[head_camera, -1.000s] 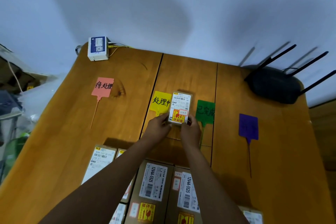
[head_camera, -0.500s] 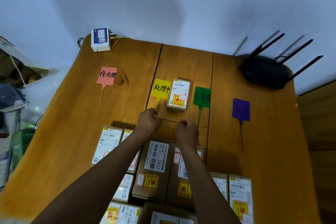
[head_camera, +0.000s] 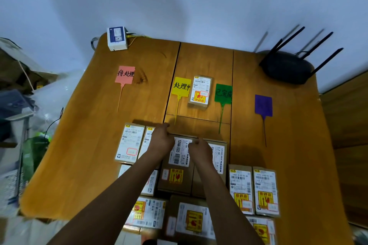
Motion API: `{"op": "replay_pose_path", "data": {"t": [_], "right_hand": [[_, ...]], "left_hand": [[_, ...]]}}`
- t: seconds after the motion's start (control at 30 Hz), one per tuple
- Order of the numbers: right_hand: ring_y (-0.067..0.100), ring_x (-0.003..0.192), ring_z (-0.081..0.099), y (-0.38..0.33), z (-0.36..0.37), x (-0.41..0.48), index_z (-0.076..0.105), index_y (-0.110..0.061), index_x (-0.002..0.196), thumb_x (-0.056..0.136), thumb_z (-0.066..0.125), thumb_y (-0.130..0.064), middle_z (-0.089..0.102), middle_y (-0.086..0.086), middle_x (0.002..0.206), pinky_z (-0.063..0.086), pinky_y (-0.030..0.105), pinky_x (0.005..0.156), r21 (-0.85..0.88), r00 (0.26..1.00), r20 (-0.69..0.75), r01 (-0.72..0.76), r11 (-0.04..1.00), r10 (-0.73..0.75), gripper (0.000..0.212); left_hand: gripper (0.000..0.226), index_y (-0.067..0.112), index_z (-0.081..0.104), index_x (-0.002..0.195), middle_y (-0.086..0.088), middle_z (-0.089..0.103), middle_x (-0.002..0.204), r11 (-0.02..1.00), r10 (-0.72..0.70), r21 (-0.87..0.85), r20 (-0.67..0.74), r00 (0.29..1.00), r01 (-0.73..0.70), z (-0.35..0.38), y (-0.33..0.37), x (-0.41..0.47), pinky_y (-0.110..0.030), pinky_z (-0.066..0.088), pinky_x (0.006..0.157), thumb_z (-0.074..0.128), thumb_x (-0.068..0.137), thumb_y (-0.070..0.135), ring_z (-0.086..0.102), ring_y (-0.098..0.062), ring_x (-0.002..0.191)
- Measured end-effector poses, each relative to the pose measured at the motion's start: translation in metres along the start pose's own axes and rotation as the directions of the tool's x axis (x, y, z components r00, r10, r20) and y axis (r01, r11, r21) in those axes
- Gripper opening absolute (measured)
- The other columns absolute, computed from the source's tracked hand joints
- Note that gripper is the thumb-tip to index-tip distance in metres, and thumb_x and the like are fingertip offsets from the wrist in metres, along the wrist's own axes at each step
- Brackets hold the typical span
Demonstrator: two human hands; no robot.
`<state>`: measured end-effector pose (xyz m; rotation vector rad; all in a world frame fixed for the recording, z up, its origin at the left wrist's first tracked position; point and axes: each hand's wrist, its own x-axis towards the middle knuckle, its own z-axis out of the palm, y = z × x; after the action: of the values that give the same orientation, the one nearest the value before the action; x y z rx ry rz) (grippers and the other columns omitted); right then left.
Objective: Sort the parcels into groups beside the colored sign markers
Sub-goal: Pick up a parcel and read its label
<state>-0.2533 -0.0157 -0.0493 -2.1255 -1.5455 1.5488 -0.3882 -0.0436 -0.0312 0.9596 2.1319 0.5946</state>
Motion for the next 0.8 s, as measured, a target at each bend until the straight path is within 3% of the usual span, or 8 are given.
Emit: {"op": "replay_pose_path", "data": {"t": [0.13,0.23,0.3,0.43,0.63,0.8], "right_hand": [[0.025,0.09,0.064,0.004,0.0,-0.006,0.062,-0.014,0.109,0.092,0.049,-0.017,0.067,0.005,0.1,0.046,0.029,0.067,0.044,0.999,-0.041,0.009,0.999,-0.007,0.021],[0.017,0.074,0.057,0.008,-0.001,-0.009,0.059,-0.017,0.104,0.095,0.046,-0.013,0.06,-0.001,0.086,0.035,0.025,0.053,0.026,0.999,-0.026,0.039,0.999,-0.038,0.016],[0.013,0.067,0.052,0.012,-0.003,-0.011,0.061,-0.012,0.104,0.095,0.046,-0.012,0.056,-0.002,0.079,0.036,0.025,0.052,0.026,0.999,-0.039,0.019,0.999,-0.018,0.018],[0.015,0.069,0.053,0.018,-0.003,-0.015,0.064,-0.004,0.099,0.094,0.048,-0.012,0.062,0.008,0.088,0.039,0.027,0.06,-0.013,0.997,-0.054,-0.049,0.999,0.048,0.018],[0.027,0.09,0.061,0.024,0.0,-0.018,0.067,-0.003,0.105,0.092,0.047,-0.015,0.067,0.012,0.103,0.037,0.027,0.062,-0.012,0.995,-0.029,-0.093,0.996,0.092,0.026],[0.03,0.093,0.065,0.026,0.004,-0.023,0.068,0.001,0.107,0.093,0.049,-0.016,0.07,0.015,0.106,0.039,0.025,0.061,0.007,0.992,0.024,-0.127,0.992,0.126,0.029]], "left_hand": [[0.025,0.01,0.066,0.112,-0.011,0.071,0.107,0.999,0.028,0.045,0.038,0.999,-0.03,0.003,-0.012,-0.013,-0.029,0.046,0.075,0.056,0.09,0.006,0.067,-0.029,0.103],[0.023,0.009,0.069,0.105,-0.01,0.073,0.104,0.998,0.016,0.06,0.031,0.999,-0.018,0.011,-0.014,-0.025,-0.022,0.045,0.064,0.051,0.091,0.006,0.068,-0.026,0.097],[0.027,0.007,0.069,0.11,-0.012,0.073,0.11,0.999,-0.02,0.04,0.08,0.997,0.017,0.018,-0.018,-0.037,-0.014,0.042,0.058,0.052,0.088,0.004,0.069,-0.026,0.101],[0.039,0.011,0.068,0.123,-0.011,0.073,0.116,1.0,-0.006,0.017,0.088,0.996,0.005,0.028,-0.026,-0.049,-0.009,0.042,0.058,0.054,0.086,0.007,0.07,-0.024,0.104],[0.034,0.016,0.069,0.115,-0.004,0.075,0.105,0.997,-0.047,-0.061,0.058,0.997,0.05,0.037,-0.02,-0.056,-0.013,0.041,0.058,0.057,0.084,0.008,0.07,-0.021,0.098],[0.033,0.015,0.065,0.115,-0.003,0.074,0.104,0.992,-0.104,-0.066,0.044,0.994,0.106,0.044,-0.026,-0.059,-0.01,0.039,0.054,0.061,0.083,0.009,0.07,-0.021,0.098]]}}
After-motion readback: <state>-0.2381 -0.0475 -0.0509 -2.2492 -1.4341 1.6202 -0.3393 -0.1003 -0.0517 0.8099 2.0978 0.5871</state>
